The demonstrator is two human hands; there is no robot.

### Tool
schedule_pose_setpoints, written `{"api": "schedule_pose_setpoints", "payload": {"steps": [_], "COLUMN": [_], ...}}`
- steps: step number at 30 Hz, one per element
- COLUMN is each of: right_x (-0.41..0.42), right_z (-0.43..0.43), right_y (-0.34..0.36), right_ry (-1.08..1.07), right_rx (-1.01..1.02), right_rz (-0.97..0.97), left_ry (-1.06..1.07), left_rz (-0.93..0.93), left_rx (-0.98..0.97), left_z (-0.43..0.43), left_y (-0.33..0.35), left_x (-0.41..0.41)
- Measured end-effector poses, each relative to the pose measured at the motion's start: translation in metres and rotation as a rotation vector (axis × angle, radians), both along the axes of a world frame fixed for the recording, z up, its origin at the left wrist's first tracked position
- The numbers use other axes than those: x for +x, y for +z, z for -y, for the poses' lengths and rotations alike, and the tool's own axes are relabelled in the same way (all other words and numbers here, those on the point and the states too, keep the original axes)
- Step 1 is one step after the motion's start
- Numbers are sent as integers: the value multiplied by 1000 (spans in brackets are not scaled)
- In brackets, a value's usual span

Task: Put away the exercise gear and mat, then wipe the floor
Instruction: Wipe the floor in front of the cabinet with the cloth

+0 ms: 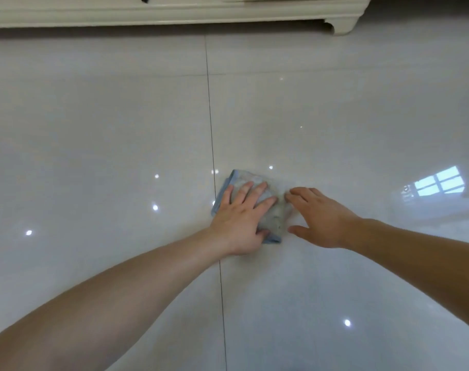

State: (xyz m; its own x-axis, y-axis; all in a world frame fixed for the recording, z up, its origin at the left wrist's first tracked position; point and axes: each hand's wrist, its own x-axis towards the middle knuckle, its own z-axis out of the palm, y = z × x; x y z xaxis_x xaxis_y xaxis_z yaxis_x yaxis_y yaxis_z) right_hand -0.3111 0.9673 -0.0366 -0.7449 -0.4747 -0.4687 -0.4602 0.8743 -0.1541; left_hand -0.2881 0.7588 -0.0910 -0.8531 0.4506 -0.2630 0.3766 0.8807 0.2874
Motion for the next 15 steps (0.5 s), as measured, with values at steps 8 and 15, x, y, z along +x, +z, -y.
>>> {"api": "schedule_pose_setpoints", "payload": {"steps": [8,15], "right_x": [20,15], "right_z": [61,117], "right_y": [-3,-1], "right_ry": [149,261], "right_rx": [-30,-43], "right_rz": [49,67], "left_ry": [84,187], "left_rz": [-31,-49], "left_rx": [2,-25], "left_z": [77,147], "left_y": [-9,-5], "left_x": [61,90]}}
